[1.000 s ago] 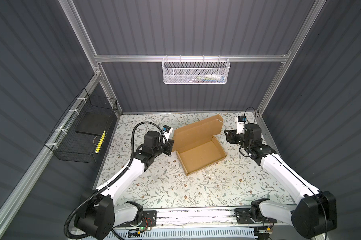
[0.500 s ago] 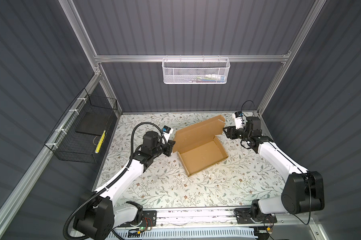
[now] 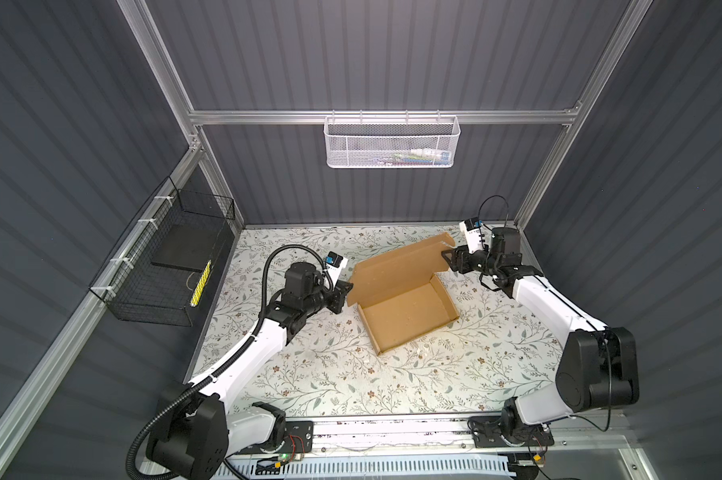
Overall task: Fold the paper box
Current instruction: 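Release the tray and pull the right gripper back while the left gripper holds the lid, then grasp the lid's far corner with the right gripper while the left holds the lid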
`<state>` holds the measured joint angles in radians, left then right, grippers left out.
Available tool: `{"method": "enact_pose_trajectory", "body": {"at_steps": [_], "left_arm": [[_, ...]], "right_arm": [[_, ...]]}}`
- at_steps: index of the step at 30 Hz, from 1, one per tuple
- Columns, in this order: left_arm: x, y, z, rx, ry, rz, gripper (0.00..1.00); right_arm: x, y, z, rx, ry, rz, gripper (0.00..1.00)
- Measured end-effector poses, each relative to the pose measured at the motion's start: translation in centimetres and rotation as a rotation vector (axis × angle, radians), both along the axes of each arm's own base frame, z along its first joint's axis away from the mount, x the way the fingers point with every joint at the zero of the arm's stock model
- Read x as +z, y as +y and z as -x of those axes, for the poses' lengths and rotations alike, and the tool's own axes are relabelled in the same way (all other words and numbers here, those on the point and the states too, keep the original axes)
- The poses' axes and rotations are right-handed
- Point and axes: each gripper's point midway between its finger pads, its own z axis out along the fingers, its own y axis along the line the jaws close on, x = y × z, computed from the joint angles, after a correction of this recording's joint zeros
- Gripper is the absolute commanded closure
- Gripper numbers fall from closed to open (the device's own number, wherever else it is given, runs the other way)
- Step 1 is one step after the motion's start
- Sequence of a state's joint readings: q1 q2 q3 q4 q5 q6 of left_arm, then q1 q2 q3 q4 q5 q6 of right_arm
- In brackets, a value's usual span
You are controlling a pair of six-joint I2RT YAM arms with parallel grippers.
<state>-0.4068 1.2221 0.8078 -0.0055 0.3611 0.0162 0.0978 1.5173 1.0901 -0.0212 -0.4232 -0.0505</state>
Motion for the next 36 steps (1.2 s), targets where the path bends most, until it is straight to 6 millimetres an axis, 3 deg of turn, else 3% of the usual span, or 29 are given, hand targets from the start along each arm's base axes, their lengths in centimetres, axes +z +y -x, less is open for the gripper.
{"method": "enact_pose_trajectory", "body": {"at_steps": [6,22,29,36], "left_arm": [[-0.4,-0.1,-0.2,-0.003,0.013,-0.001,1.0],[-0.6,-0.2,-1.7,0.008,0.021,-0.004,1.0],[-0.5,-0.3,-2.4,0.015,0.019,-0.004,1.0],[-0.4,-0.5,-3.6,0.028,0.015,-0.011,1.0]], "right_arm": [[0.1,0.5,-0.3,0.029,-0.009,-0.006,0.37],[0.2,0.9,-0.4,0.047,-0.019,-0.025,0.65],[-0.3,0.8,-0.2,0.038,-0.009,-0.033,0.85],[0.0,0.9,0.3,0.026,-0.016,-0.036,0.9]]}}
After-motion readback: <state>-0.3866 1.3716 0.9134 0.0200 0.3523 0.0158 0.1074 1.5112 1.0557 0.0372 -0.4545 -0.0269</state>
